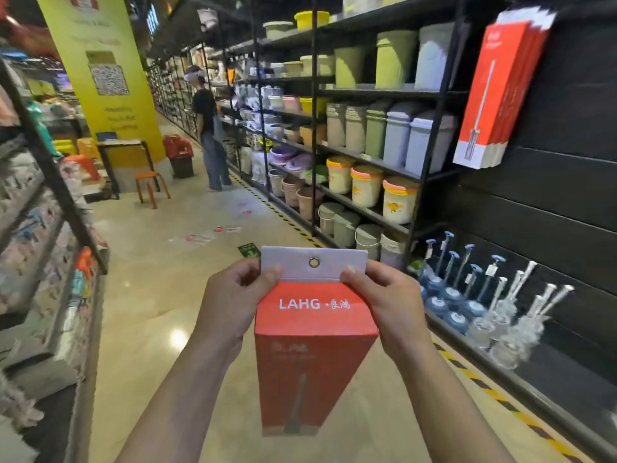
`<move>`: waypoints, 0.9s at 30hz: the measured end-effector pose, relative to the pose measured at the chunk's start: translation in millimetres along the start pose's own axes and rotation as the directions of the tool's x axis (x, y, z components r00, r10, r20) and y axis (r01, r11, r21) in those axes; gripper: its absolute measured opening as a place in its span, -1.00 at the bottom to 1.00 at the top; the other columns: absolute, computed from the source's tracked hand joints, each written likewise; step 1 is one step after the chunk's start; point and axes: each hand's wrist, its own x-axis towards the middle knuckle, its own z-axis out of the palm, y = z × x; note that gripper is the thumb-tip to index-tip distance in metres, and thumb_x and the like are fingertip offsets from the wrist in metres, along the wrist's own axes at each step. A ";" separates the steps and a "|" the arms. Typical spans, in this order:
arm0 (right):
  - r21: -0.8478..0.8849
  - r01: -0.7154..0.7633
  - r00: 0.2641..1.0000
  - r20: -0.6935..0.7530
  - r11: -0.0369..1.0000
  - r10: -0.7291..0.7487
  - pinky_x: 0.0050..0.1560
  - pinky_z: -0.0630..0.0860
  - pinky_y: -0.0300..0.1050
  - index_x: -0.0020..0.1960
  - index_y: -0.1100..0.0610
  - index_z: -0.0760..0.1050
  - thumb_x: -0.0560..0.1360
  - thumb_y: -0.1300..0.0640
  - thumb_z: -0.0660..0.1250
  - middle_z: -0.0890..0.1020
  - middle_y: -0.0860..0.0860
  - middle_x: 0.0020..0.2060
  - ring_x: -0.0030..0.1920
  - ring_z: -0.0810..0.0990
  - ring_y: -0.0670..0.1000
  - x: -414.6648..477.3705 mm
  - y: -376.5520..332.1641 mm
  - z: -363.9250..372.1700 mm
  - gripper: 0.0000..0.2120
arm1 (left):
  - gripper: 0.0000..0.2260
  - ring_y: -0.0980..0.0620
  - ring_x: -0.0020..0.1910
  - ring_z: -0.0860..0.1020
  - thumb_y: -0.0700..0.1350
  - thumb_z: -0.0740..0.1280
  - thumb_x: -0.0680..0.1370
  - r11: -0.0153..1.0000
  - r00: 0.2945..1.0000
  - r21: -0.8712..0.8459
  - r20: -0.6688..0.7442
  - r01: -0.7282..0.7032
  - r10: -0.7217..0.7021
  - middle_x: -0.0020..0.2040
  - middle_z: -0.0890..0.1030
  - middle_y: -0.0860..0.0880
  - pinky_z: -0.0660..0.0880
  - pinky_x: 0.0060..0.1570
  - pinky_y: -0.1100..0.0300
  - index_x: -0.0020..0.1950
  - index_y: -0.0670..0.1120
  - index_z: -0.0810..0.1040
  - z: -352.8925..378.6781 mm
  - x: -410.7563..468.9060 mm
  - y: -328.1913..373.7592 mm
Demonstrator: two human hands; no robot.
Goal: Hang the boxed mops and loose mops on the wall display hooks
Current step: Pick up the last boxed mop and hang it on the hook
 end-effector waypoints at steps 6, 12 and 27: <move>-0.008 0.013 0.999 -0.040 1.000 -0.013 -0.02 0.71 0.18 0.03 0.05 0.76 0.56 0.19 0.48 0.79 0.07 -0.16 -0.09 0.78 0.22 109.8 9.1 -25.4 -0.89 | -0.94 -0.08 -0.21 0.70 -0.17 0.47 0.58 0.999 0.999 -0.029 0.048 0.017 -0.015 -0.09 0.75 -0.21 0.61 -0.18 0.06 0.01 -0.14 0.73 66.2 105.6 -14.5; -0.024 0.071 0.996 -0.046 0.997 -0.072 -0.12 0.74 0.02 -0.04 -0.06 0.73 0.57 0.19 0.47 0.79 0.01 -0.18 -0.15 0.79 0.12 219.4 13.8 -56.9 -0.85 | -0.95 -0.08 -0.21 0.70 -0.18 0.47 0.58 0.999 0.998 -0.051 0.067 0.012 -0.008 -0.10 0.75 -0.21 0.65 -0.18 0.06 -0.03 -0.09 0.74 136.7 205.5 -18.3; -0.137 0.118 0.948 -0.280 0.984 -0.152 -0.08 0.73 -0.02 0.06 0.06 0.76 0.55 0.15 0.50 0.79 -0.01 -0.14 -0.17 0.78 -0.02 471.1 30.3 -147.3 -0.90 | -0.95 -0.07 -0.19 0.70 -0.15 0.46 0.58 0.991 0.949 -0.125 0.306 -0.040 0.077 -0.10 0.76 -0.18 0.64 -0.08 0.00 -0.03 -0.09 0.73 324.3 451.8 -22.4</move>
